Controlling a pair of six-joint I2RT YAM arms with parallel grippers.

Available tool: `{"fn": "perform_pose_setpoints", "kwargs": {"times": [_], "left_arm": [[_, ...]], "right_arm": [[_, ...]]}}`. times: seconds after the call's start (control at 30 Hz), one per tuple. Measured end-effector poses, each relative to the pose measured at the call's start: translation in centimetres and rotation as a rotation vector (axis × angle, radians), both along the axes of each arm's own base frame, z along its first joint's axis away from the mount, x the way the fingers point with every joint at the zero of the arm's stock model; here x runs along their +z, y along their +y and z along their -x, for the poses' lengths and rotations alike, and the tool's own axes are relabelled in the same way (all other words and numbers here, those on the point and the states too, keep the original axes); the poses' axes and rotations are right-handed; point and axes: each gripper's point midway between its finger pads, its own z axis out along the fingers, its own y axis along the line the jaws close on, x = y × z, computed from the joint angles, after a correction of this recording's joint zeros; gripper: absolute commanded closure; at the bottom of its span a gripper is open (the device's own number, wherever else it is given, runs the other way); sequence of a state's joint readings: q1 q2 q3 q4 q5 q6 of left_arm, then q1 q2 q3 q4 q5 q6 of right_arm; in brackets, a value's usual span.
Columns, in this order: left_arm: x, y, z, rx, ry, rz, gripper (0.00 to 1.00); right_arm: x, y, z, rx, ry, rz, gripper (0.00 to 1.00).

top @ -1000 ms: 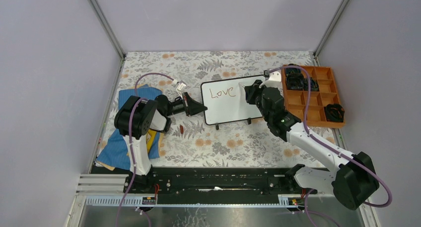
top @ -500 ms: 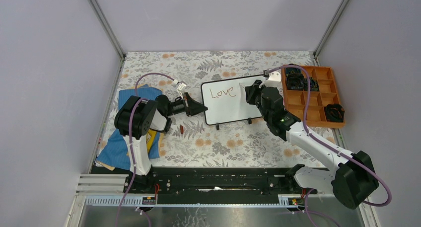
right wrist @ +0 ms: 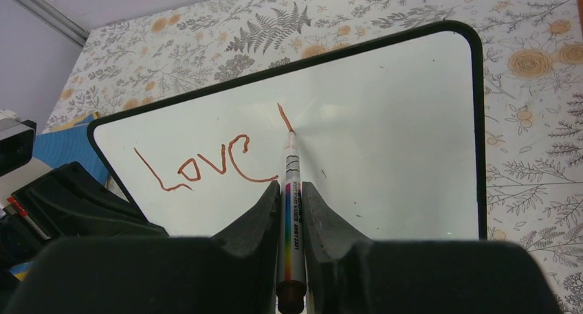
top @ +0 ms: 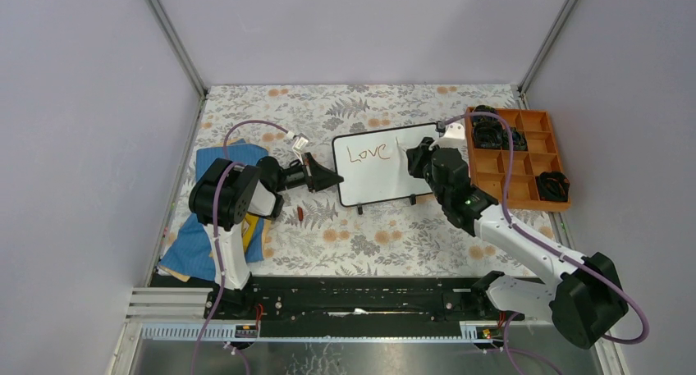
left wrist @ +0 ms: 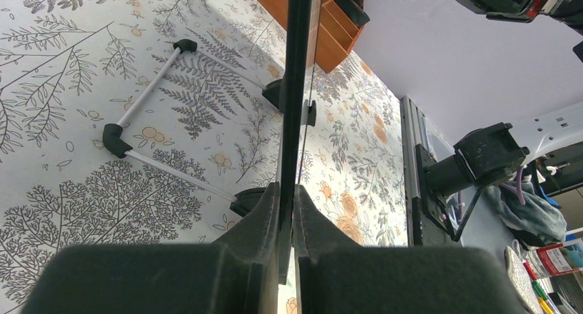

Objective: Write a sentence on the whiteboard

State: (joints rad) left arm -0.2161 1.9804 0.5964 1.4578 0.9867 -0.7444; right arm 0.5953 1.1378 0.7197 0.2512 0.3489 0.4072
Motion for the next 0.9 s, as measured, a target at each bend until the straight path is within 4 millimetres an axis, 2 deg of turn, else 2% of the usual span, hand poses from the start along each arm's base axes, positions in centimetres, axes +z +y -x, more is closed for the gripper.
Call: {"fn": "perform_pose_setpoints", "kwargs": {"times": [0.4,0.9], "left_arm": [[-0.1,-0.3,0.2,-0.008,0.004,-0.002,1.00],[-0.1,-0.4,0.3,-0.012,-0.004,-0.006,1.00]], "right_arm": [[-2.7,-0.4,1.3,0.014,0.072,0.018,1.00],[-3.0,-0.5,1.6,0.010,0.080,0.017,1.00]]}}
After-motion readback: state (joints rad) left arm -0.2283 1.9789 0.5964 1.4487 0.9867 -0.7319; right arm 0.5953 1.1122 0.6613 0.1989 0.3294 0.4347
